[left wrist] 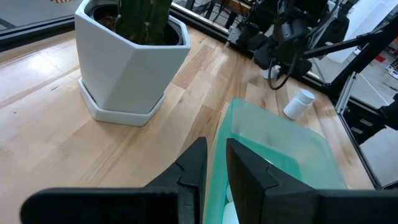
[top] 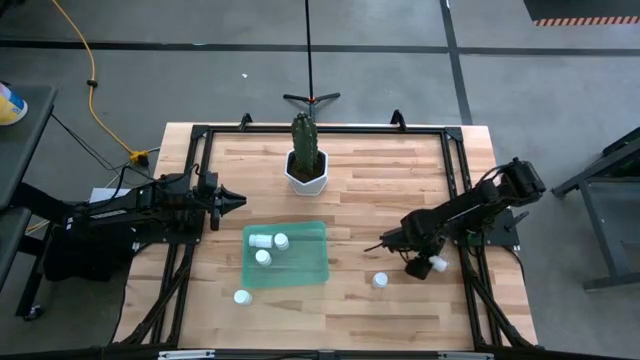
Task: Pick and place pill bottles into a basket
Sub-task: Put the white pill bottle into the green bin
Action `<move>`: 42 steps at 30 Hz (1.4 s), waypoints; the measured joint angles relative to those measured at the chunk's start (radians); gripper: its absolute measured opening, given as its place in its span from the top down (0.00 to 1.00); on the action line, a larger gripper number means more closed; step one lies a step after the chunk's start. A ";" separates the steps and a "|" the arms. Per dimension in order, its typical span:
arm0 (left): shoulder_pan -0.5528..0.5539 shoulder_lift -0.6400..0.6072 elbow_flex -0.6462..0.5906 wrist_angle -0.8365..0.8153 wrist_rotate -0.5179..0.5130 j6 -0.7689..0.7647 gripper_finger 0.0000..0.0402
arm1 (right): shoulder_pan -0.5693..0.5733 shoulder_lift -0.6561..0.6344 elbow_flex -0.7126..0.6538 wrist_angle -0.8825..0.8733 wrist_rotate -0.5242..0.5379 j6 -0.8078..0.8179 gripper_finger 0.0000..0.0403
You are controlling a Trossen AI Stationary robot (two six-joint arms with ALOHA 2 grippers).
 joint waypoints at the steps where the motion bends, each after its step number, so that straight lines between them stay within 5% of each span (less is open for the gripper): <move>1: 0.000 0.000 0.000 0.000 0.000 0.000 0.76 | 0.001 -0.001 0.001 0.023 -0.004 0.016 0.40; 7: 0.000 0.000 0.000 0.000 0.000 0.000 0.76 | 0.001 -0.002 0.001 0.099 0.017 0.107 0.39; 15: 0.000 0.000 0.000 0.000 0.000 0.000 0.76 | 0.001 -0.003 0.001 0.119 0.024 0.134 0.60; 42: 0.000 0.000 0.000 0.000 0.000 0.000 0.76 | 0.000 -0.003 0.068 0.048 0.073 0.104 0.60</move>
